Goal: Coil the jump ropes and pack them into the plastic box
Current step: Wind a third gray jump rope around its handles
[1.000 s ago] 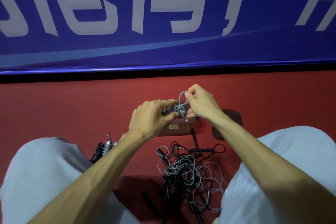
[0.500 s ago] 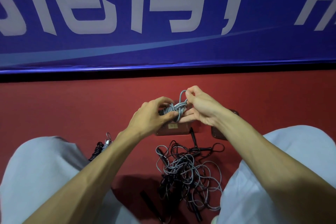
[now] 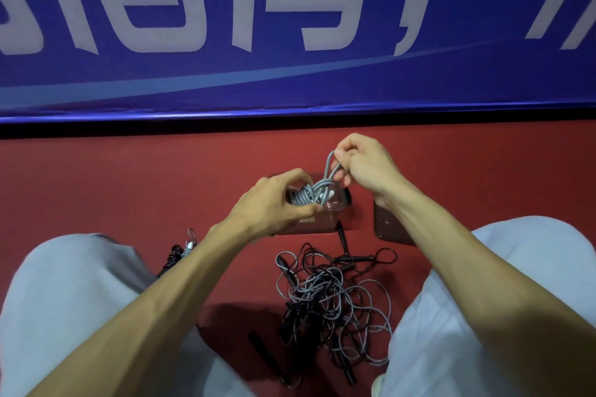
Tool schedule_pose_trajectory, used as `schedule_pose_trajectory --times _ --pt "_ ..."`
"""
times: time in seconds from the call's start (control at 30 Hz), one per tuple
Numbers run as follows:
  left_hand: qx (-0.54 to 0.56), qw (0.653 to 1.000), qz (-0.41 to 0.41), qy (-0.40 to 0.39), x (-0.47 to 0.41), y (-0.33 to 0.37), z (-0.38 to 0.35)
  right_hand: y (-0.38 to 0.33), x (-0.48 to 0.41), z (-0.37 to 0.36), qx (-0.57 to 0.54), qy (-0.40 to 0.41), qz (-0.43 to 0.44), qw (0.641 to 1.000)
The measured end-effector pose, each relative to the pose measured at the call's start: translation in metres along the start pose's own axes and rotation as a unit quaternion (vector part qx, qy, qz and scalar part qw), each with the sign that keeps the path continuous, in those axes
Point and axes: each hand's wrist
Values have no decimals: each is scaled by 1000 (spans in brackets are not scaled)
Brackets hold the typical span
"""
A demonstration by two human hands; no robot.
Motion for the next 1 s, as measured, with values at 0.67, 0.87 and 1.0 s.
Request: schedule_pose_trajectory --times 0.67,0.87,1.0 --pt "282 956 77 -23 -2 -7 8 -3 -6 15 -285 72 -56 954" --pt "341 935 98 -28 1 1 12 5 -12 14 -353 159 -115 915" --pt "358 925 123 -33 2 -7 12 7 -15 0 -407 151 -132 891"
Point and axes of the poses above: each hand's wrist, its own x-axis away from the middle knuckle, its own z-axis out of the back of the hand, y = z × x, and after that the axes turned 10 degrees about z, right-handed
